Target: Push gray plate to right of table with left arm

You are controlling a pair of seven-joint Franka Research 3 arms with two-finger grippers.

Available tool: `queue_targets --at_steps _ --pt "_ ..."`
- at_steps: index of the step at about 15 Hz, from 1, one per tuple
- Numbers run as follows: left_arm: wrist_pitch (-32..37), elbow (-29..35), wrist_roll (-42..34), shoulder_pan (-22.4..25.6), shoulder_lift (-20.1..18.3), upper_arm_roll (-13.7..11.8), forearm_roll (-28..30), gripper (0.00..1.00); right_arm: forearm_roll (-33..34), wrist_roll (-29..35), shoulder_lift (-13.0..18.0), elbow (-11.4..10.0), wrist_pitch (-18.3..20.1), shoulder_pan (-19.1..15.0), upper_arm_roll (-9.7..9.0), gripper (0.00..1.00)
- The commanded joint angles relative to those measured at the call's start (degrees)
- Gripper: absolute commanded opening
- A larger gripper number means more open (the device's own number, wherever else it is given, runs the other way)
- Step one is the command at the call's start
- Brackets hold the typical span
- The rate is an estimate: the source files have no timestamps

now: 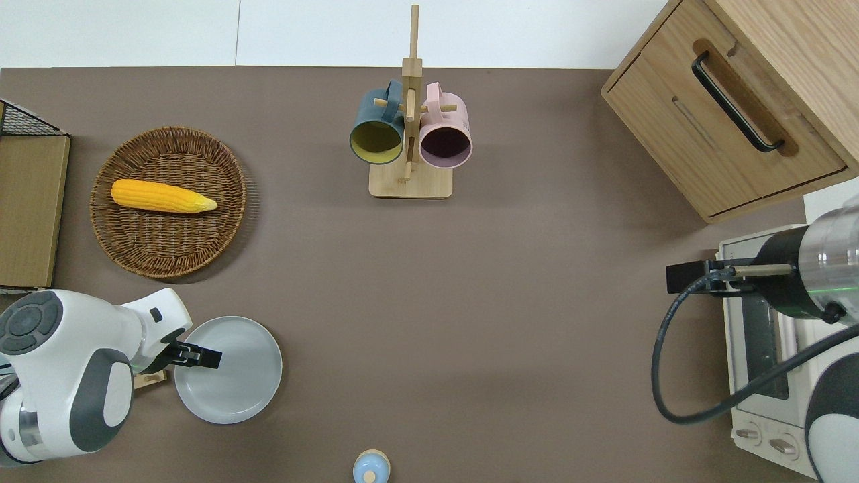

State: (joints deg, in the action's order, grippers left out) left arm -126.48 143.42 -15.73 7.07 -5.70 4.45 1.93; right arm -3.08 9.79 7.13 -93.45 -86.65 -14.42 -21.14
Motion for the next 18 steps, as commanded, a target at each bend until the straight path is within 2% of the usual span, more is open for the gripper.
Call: queue_targets --at_steps 1,2,4,11,14,15,18 --pt "-3.24 2.21 -0.88 0.49 0.43 0.12 -1.14 0.81 -1.23 0.59 1.57 -1.56 -0.01 -1.40 -0.83 0.996" --pt "-3.24 2.21 -0.80 0.49 0.43 0.12 -1.06 0.57 -1.23 0.59 1.57 -1.56 -0.01 -1.40 -0.83 0.996" --pt "-3.07 2.21 0.34 0.49 0.43 0.03 -0.71 0.01 -1.23 0.59 1.57 -1.56 -0.01 -1.40 -0.83 0.996" --pt "-2.36 2.21 11.23 -0.64 0.43 0.55 0.61 0.00 -1.23 0.59 1.57 -1.56 -0.01 -1.40 -0.83 0.996" --pt "-2.36 2.21 12.47 -2.23 0.43 1.26 4.03 0.00 -1.23 0.59 1.57 -1.56 -0.01 -1.40 -0.83 0.996" --pt "-2.36 2.21 14.48 -2.41 0.43 2.65 5.35 0.00 -1.23 0.59 1.57 -1.56 0.07 -1.40 -0.83 0.996" --pt "-2.45 2.21 21.16 -2.76 0.43 8.89 10.36 0.00 -1.23 0.59 1.57 -1.56 -0.01 -1.40 -0.83 0.996"
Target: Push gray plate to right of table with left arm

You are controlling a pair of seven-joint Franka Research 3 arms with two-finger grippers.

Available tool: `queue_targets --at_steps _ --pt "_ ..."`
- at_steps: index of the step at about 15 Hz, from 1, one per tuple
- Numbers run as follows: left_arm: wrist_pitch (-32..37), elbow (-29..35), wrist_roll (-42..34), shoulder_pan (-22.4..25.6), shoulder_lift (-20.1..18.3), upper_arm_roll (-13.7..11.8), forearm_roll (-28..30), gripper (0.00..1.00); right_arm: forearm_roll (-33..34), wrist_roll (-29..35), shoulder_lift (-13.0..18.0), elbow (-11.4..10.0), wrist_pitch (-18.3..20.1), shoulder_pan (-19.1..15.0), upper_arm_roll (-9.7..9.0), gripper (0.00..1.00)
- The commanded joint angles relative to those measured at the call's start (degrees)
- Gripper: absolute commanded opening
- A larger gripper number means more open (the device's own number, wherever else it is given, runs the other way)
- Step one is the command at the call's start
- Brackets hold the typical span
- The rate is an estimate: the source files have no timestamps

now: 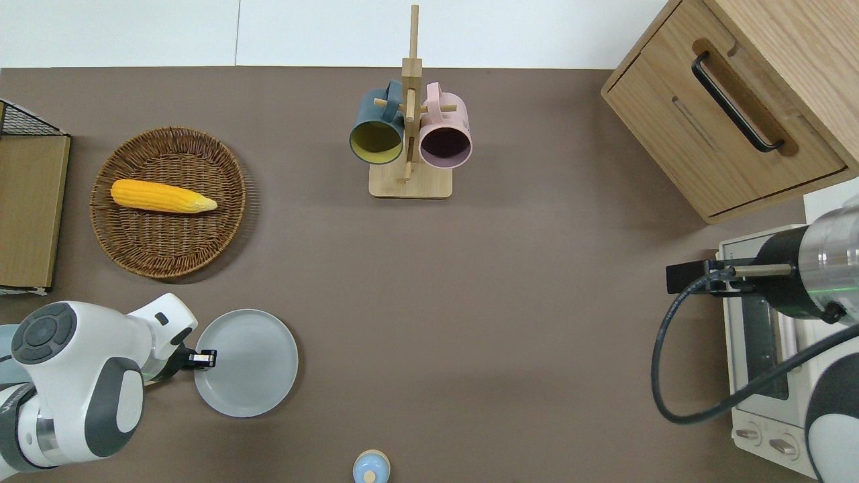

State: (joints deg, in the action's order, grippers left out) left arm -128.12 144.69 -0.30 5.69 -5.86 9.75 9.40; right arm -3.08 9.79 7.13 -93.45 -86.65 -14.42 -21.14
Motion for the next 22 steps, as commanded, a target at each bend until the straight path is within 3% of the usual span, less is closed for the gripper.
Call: queue_targets --at_steps 1,6,9,11,14,17,19,22 --pt "-0.91 0.94 6.97 -1.56 0.58 4.82 3.77 0.00 -1.23 0.59 1.57 -1.56 -0.01 -1.40 -0.83 0.996" --pt "-3.27 0.85 15.05 -3.48 0.67 12.82 11.59 0.00 -1.23 0.59 1.57 -1.56 -0.01 -1.40 -0.83 0.996" --pt "-8.01 0.50 25.23 -5.69 1.11 19.23 13.27 0.00 -1.23 0.59 1.57 -1.56 0.07 -1.40 -0.83 0.996" --pt "-9.51 0.41 27.54 -6.65 1.46 20.39 13.97 0.00 -1.23 0.59 1.57 -1.56 -0.01 -1.40 -0.83 0.996" --pt "-12.14 -0.11 28.33 -9.98 2.86 20.39 17.83 0.00 -1.23 0.59 1.57 -1.56 0.07 -1.40 -0.83 0.996" --pt "-17.95 -2.21 33.25 -16.74 7.16 19.52 19.51 0.00 -1.23 0.67 1.57 -1.56 -0.01 -1.40 -0.83 0.996" --pt "-19.19 -5.11 33.88 -25.86 10.15 11.91 19.51 0.00 -1.23 0.59 1.57 -1.56 -0.01 -1.40 -0.83 0.996" --pt "-19.97 -7.76 33.87 -31.51 12.00 7.49 19.51 0.00 -1.23 0.59 1.57 -1.56 -0.01 -1.40 -0.83 0.996"
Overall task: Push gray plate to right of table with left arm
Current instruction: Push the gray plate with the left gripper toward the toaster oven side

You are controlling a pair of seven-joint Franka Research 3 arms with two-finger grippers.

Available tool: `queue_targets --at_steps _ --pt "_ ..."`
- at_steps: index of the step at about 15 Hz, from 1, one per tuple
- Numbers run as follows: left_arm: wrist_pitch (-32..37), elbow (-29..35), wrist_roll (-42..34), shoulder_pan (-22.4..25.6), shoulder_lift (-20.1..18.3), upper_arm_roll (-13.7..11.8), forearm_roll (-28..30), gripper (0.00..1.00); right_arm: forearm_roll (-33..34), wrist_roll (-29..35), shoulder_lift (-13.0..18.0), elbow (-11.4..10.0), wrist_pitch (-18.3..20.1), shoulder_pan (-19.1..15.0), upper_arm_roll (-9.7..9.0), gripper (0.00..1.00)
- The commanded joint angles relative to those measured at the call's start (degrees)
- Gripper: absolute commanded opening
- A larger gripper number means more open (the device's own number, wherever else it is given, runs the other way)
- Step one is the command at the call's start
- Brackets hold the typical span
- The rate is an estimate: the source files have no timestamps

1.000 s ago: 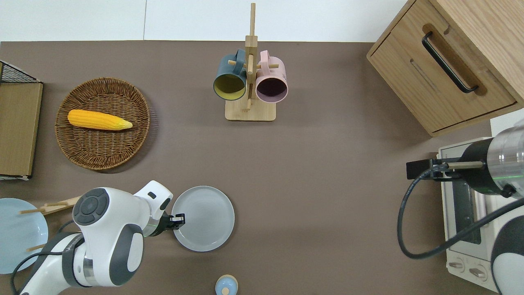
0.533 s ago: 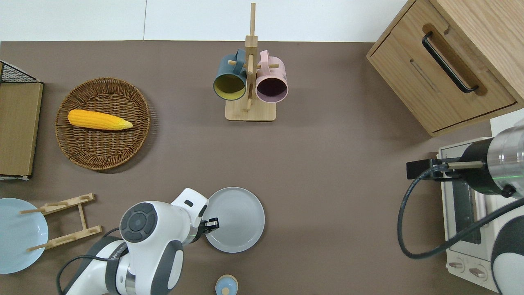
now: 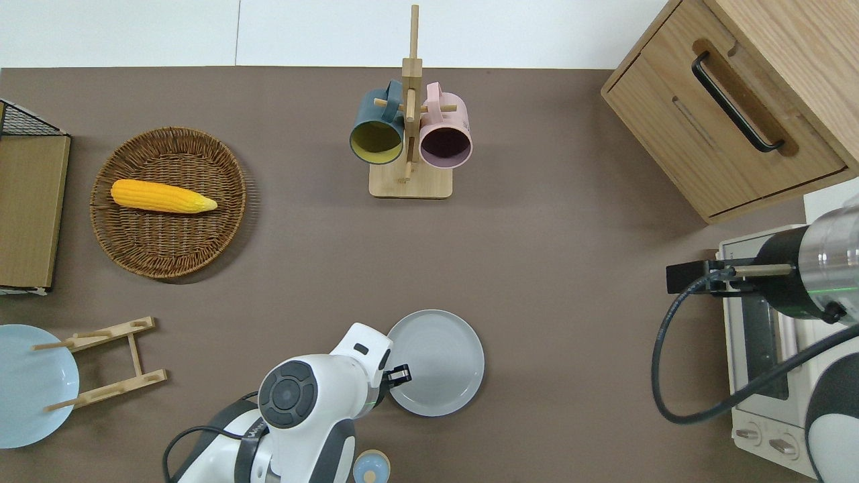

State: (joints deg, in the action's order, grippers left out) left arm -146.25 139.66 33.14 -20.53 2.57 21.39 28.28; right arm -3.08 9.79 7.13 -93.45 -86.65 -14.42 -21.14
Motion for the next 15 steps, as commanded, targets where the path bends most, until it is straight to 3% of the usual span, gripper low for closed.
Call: queue_targets --at_steps 1,8,12,13,15 --pt "-3.06 -3.94 0.43 -7.22 4.89 -5.38 0.72 0.00 -1.23 0.59 1.57 -1.56 -0.01 -1.40 -0.83 0.996" --pt "-6.94 -10.36 2.36 -15.67 11.04 -10.48 3.53 0.00 -1.23 0.59 1.57 -1.56 -0.01 -1.40 -0.83 0.996" --pt "-6.94 -14.33 2.63 -16.91 13.78 -10.66 5.82 0.00 -1.23 0.59 1.57 -1.56 -0.01 -1.40 -0.83 0.996" --pt "-6.85 -14.24 2.54 -16.82 13.78 -10.58 5.82 0.14 -1.23 0.59 1.57 -1.56 -0.01 -1.40 -0.83 0.996" --pt "-6.59 -14.24 2.89 -16.38 13.69 -10.49 5.82 0.71 -1.23 0.59 1.57 -1.56 -0.01 -1.40 -0.83 0.996"
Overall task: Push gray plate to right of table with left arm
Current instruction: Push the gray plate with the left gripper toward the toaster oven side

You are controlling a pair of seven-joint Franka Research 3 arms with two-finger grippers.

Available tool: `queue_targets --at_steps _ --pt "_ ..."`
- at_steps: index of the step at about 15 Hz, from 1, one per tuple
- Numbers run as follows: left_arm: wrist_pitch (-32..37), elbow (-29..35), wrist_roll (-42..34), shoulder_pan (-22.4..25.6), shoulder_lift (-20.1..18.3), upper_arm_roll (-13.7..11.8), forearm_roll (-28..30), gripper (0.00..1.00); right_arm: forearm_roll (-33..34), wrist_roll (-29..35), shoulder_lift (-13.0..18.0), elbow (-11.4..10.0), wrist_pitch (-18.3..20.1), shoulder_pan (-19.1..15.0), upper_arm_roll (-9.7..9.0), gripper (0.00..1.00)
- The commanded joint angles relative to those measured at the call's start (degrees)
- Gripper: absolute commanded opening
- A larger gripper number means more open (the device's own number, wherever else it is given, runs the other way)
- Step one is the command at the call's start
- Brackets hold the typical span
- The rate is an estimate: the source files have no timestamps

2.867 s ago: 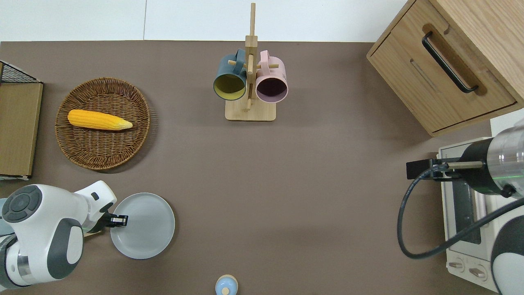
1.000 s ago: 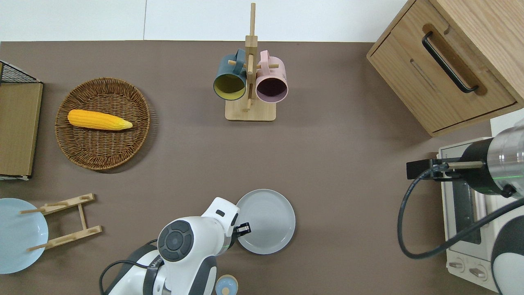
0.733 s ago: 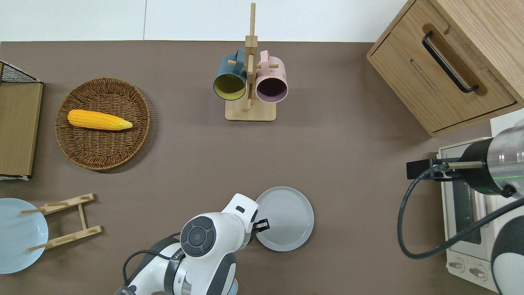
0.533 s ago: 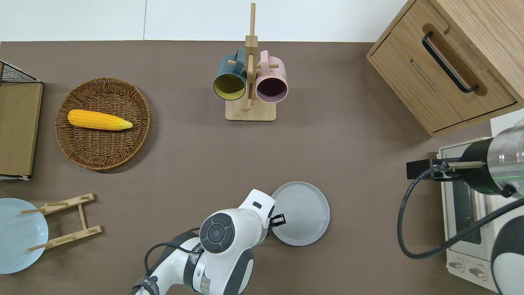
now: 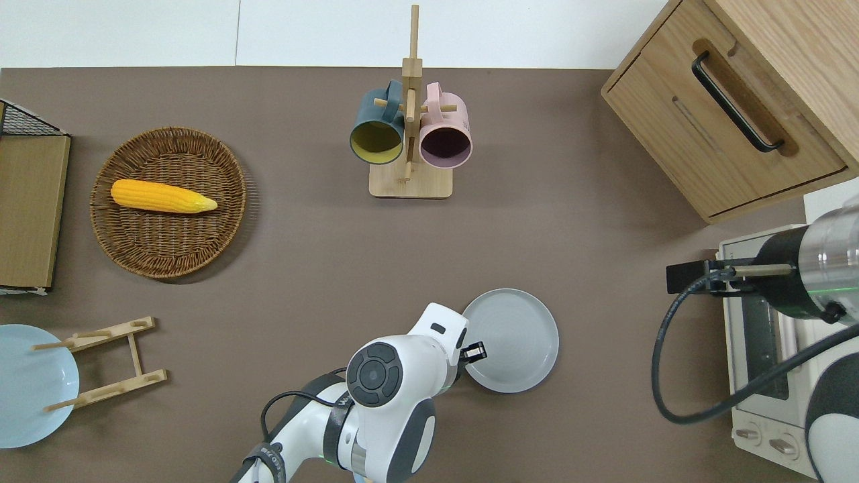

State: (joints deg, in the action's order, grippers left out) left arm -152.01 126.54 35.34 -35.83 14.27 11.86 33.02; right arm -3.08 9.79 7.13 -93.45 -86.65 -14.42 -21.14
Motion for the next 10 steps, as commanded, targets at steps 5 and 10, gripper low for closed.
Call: queue_targets --at_steps 5,10 --pt "10.73 -0.94 3.16 2.16 -4.50 -1.13 0.55 0.98 -1.23 0.59 1.57 -1.56 0.07 -1.40 -0.83 0.996" --pt "27.25 -1.20 -4.98 8.48 -11.62 -5.07 -5.85 0.99 -1.23 0.59 1.57 -1.56 -0.01 -1.40 -0.83 0.996"
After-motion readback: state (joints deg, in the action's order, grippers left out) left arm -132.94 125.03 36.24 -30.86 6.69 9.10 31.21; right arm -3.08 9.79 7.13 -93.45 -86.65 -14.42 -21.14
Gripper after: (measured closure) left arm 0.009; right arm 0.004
